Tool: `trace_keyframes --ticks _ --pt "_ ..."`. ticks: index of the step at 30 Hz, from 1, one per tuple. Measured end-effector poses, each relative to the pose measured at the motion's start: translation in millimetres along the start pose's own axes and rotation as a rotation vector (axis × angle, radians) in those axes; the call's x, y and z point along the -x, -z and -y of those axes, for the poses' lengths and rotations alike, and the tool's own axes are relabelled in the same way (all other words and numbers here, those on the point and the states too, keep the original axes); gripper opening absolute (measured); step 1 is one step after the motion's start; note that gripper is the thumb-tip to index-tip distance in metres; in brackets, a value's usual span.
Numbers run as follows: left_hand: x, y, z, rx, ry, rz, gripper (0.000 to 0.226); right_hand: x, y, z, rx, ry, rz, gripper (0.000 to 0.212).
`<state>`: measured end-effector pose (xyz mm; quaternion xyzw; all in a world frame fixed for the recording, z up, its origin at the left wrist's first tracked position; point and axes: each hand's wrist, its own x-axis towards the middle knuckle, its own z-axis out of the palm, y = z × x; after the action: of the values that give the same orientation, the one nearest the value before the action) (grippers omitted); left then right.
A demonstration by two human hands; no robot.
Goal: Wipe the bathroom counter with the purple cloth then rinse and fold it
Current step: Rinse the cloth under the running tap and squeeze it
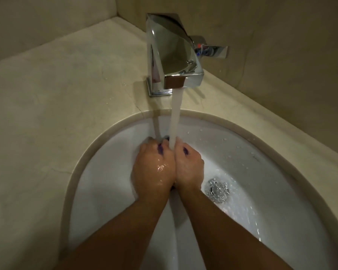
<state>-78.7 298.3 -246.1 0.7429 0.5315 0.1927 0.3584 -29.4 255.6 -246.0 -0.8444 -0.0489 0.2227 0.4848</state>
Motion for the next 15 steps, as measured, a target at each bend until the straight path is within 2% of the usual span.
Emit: trace_keyframes --ticks 7,11,15 --pt "-0.1 30.7 -3.9 0.090 0.009 0.295 0.025 17.8 18.8 6.4 0.062 0.055 0.130 0.042" --pt "4.6 46.3 -8.5 0.015 0.008 0.430 0.018 21.9 32.1 13.5 0.154 0.029 0.235 0.036" --pt "12.3 71.0 -17.5 -0.172 -0.111 0.527 0.028 30.1 45.1 25.1 0.301 0.034 0.337 0.033"
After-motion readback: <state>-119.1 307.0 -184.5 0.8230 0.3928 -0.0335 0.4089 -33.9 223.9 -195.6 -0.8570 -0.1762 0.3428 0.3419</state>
